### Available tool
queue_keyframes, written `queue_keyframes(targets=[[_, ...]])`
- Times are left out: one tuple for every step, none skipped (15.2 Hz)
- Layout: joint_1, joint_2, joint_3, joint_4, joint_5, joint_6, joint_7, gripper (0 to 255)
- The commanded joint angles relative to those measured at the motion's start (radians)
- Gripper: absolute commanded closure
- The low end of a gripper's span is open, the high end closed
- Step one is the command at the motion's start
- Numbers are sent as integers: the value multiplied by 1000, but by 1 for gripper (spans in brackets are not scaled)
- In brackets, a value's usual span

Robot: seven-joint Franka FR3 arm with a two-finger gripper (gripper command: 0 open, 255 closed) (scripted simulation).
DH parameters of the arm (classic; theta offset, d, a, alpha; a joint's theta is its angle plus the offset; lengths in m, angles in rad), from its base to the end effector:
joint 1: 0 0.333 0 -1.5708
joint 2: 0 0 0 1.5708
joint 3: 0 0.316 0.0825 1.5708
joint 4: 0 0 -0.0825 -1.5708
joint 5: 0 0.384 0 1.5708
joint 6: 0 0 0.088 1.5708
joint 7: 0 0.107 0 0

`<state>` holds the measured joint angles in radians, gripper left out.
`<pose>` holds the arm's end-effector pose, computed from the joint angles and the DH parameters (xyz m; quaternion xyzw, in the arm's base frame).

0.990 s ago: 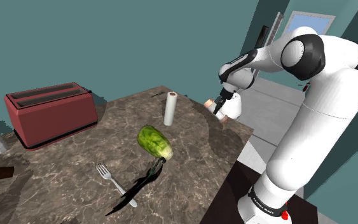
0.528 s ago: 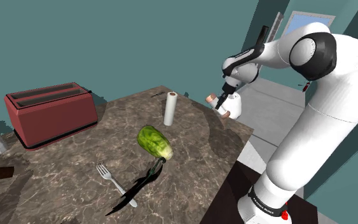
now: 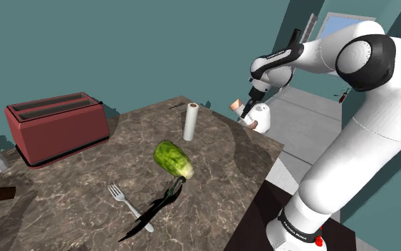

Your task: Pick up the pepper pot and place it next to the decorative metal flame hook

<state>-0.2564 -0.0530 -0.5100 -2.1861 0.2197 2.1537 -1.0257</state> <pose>0.3838 -0.3594 0.4103 -0.9921 -0.0693 -0.0856 0.0607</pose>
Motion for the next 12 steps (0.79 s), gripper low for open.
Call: queue_keyframes(targets=[[17, -43, 23, -47, -22, 19, 52, 255], [26, -67, 38, -72, -33, 29, 81, 255], [34, -89, 54, -96, -43, 38, 111, 255], [43, -110, 69, -119, -52, 47, 140, 255], [50, -130, 87, -141, -60, 55, 169, 255], [58, -149, 104, -162, -66, 63, 198, 255], [65, -166, 121, -182, -71, 71, 226, 255], [73, -183, 139, -201, -76, 78, 255, 255], [81, -198, 157, -218, -79, 85, 283, 255], [89, -213, 176, -234, -81, 91, 311, 255], [97, -226, 194, -250, -83, 98, 338, 255], [106, -238, 213, -264, -83, 104, 366, 255]])
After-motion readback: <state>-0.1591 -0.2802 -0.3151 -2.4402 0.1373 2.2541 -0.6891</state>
